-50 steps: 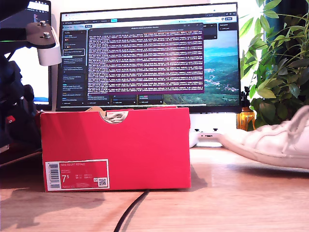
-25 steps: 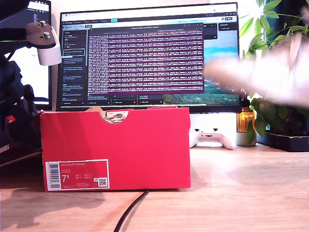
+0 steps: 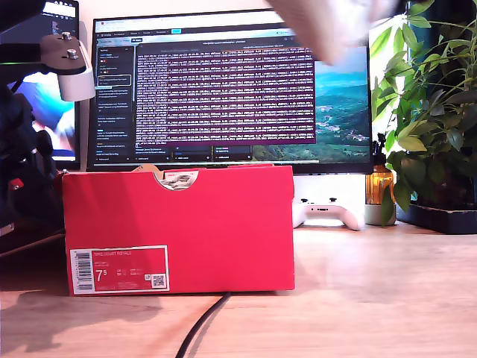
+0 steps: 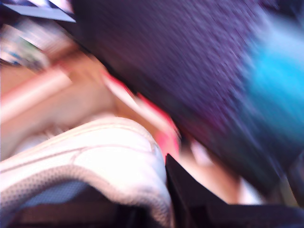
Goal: Pack the white shoes by picking the first shoe and placing it inside the red shoebox, left side, then picking and rotating the second shoe and placing it in the shoebox
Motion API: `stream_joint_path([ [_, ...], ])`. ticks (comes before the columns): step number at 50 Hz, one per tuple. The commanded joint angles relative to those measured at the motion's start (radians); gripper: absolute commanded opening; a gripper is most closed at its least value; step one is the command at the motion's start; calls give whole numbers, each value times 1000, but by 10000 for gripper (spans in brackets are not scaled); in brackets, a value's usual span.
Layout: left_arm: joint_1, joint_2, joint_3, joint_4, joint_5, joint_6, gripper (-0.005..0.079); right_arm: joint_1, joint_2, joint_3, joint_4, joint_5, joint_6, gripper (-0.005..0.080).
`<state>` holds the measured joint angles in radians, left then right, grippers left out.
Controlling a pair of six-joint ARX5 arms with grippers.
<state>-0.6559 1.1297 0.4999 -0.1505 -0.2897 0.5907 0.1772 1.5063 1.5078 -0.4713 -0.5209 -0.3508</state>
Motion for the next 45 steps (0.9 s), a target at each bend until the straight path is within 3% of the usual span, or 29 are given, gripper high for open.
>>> stream_joint_path([
  [1,-1,5,-3,16,2,1,-21,26,46,28,37,-13,-6,-13],
  [12,-1,5,-3,16,2,1,-21,106,137,63,128,-11,-17,-13],
  [22,-1,5,-3,16,2,1,-21,158,248,204,129,7,-17,-13],
  [32,-1,5,-3,16,2,1,-21,187,346,336,104,27,-18,-13],
  [45,-1,5,-3,16,2,1,-21,205,418,347,121,71,-74,-13],
])
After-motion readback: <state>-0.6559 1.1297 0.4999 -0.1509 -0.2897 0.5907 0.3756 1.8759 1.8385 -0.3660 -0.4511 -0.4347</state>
